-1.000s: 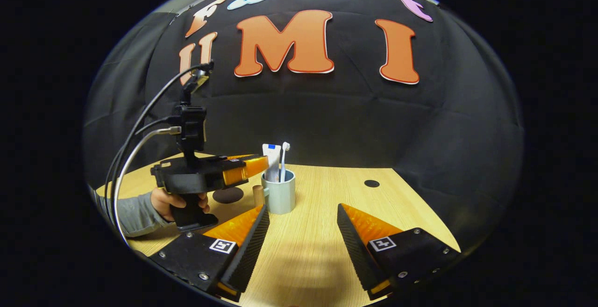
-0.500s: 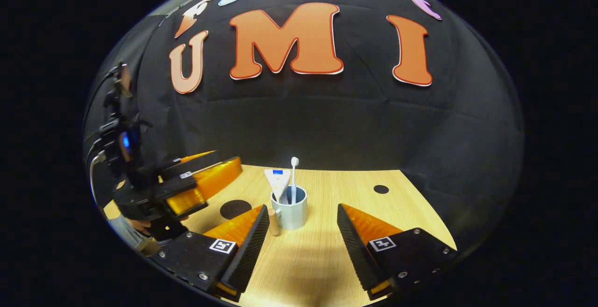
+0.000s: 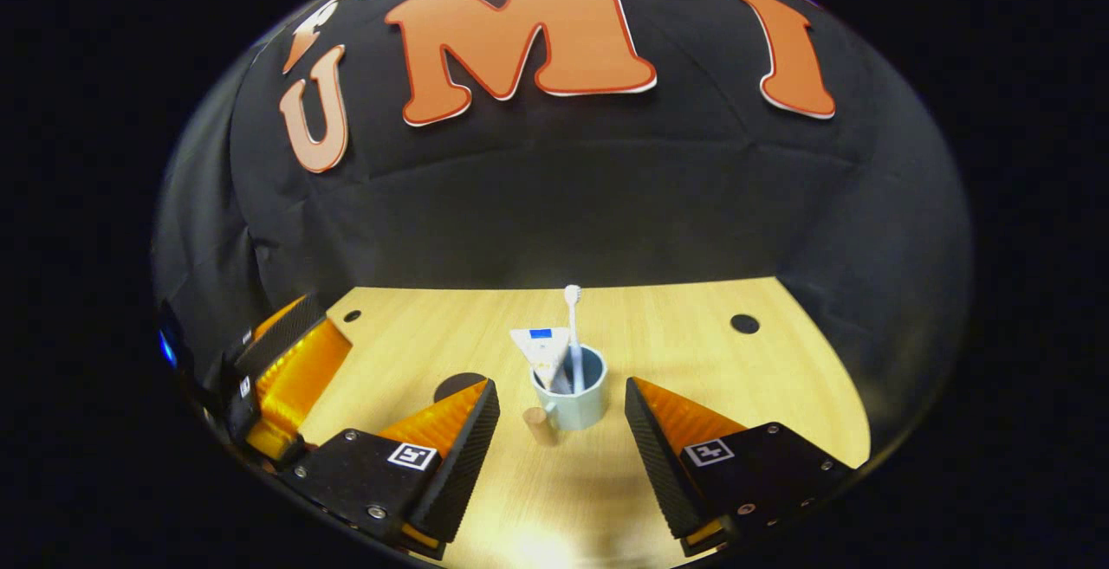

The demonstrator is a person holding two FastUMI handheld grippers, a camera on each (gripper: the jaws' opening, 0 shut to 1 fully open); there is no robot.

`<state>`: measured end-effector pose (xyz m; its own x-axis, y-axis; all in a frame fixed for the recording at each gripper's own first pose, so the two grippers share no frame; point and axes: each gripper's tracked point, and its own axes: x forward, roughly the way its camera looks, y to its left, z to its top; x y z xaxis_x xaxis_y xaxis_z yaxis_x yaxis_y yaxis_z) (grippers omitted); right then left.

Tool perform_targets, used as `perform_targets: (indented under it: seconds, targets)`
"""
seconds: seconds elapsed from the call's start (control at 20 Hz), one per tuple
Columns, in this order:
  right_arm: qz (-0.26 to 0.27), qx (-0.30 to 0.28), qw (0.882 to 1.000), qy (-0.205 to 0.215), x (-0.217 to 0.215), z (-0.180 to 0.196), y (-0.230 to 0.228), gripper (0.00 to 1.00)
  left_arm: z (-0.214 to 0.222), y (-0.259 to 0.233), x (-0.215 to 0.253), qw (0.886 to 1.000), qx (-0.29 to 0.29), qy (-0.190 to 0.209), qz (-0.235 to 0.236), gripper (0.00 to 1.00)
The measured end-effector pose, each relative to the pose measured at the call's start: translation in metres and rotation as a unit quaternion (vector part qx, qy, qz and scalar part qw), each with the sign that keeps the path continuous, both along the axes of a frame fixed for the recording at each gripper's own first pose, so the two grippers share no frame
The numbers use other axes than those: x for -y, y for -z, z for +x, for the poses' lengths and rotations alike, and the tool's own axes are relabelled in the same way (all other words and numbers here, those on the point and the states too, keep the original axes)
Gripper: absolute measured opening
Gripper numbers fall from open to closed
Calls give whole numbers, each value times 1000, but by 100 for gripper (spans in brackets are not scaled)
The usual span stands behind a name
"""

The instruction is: Put the toothbrush and toothpaste on the desktop into the cup, then pick up the cup and place it on the coaster on the desktop.

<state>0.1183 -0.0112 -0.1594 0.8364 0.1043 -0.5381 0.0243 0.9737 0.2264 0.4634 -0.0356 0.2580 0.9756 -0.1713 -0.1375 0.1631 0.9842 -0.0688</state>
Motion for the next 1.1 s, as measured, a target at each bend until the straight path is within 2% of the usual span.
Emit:
perform_targets:
  seconds: [0.1, 0.25, 0.45, 0.65, 0.8, 0.95, 1.0, 1.05, 1.1]
  targets:
    - [16, -31, 999, -7, -8, 7, 12, 88, -13, -3, -7, 1000, 3, -7, 12, 98]
    - [-10, -74, 997, -1, -8, 17, 31, 87, -24, -11, -27, 999, 8, -25, 28, 98]
    - [-10, -142, 990, -4, -23, 20, 58, 86, -43, -11, -55, 998, 2, -43, 49, 97]
    - [-14, -200, 979, 37, -16, 31, 91, 85, -57, -12, -78, 997, 3, -62, 44, 97]
    - [3, -242, 969, 53, -19, 36, 117, 79, -65, -7, -90, 997, -2, -72, 37, 97]
    - [-10, -266, 962, 66, -14, 36, 140, 74, -69, 8, -90, 997, -22, -68, 24, 97]
    - [-11, -272, 960, 67, -14, 34, 145, 67, -70, 11, -91, 997, -27, -69, 22, 96]
    - [-14, -274, 959, 65, -15, 34, 146, 69, -70, 13, -91, 997, -30, -70, 21, 96]
    - [-19, -274, 959, 67, -14, 33, 143, 60, -70, 14, -91, 997, -31, -70, 17, 97]
